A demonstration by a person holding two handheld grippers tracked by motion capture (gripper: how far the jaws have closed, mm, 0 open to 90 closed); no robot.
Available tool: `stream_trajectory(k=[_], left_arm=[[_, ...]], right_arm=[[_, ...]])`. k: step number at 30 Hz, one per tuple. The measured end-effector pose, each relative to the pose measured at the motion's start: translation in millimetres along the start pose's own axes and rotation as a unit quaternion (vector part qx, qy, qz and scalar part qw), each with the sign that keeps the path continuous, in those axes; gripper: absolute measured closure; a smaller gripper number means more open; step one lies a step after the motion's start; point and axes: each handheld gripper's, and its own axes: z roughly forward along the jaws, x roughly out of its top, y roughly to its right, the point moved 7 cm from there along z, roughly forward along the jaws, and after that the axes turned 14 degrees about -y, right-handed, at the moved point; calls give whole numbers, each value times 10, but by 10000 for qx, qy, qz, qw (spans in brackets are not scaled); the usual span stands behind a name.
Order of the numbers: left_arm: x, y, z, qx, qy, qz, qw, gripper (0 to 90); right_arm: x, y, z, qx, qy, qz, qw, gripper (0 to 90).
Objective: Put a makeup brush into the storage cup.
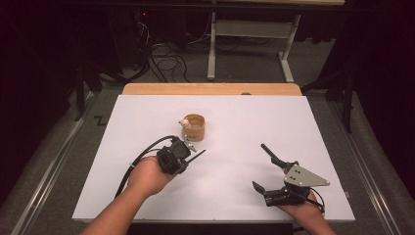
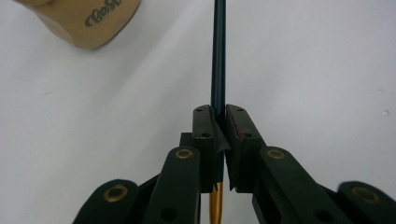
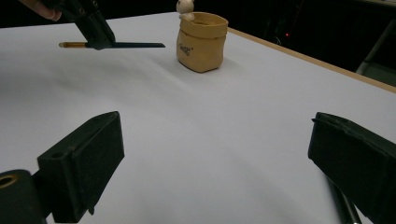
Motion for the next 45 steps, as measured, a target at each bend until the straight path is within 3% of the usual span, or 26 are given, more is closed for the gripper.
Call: stream_trajectory(k=[8,18,23,28,35,45], left_arm=[[33,77,23,23,-139,230,9996,831],[67,118,-4,-24,-175,231,9996,832],[95,165,-48,-166,-241,272,9992,831],[142,220,-77,-469,-285,301,9980,831],[197,281,-93,-679,-451,375,9960,832],[271,338,-102,-666,-459,462,9957,831]], right_arm=[[20,-48,13,-102,-8,-175,9998,52],[79,-110,44,-204,-54,-463,9987,67],[158,-114,15,-244,43,-568,9981,85],[224,-135,31,-363,33,-901,9953,101],[246,-165,119,-507,-146,-1289,9903,146],[230,-187,211,-660,-308,-1696,9828,191]])
